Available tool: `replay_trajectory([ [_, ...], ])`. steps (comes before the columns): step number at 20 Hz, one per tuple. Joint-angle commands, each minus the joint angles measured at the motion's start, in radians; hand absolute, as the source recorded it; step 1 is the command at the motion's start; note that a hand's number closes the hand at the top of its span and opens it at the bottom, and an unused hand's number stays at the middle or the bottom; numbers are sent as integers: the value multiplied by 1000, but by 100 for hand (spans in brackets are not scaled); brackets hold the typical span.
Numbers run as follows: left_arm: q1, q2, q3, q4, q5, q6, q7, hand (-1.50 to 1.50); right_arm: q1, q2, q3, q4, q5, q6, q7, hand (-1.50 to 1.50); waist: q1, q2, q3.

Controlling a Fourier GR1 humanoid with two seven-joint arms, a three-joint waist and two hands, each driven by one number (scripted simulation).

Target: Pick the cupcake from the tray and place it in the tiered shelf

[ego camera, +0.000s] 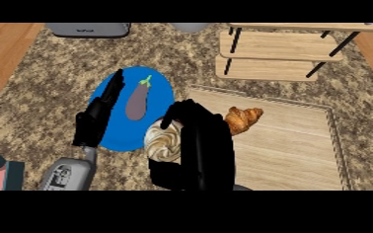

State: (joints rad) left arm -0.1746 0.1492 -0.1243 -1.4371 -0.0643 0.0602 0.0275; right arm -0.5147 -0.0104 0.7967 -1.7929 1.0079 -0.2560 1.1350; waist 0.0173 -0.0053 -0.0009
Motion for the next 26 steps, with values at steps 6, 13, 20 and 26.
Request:
replay_trajectory([
  [6,7,-12,7,16,-22,25,-13,0,-173,10,-111,-121,201,163,292,150,-27,-4,-1],
  [13,-6,2,25,-17,7,-6,31,0,-295,10,-266,-126,272,311,264,150,-24,-4,0],
  [20,-60,-4,34,28,-18,9,36,0,-443,10,-474,-75,230,401,188,150,-25,1,0],
  [26,-7,10,44,-8,3,-24,21,0,-489,8,-580,-32,301,425,106,150,-20,1,0],
])
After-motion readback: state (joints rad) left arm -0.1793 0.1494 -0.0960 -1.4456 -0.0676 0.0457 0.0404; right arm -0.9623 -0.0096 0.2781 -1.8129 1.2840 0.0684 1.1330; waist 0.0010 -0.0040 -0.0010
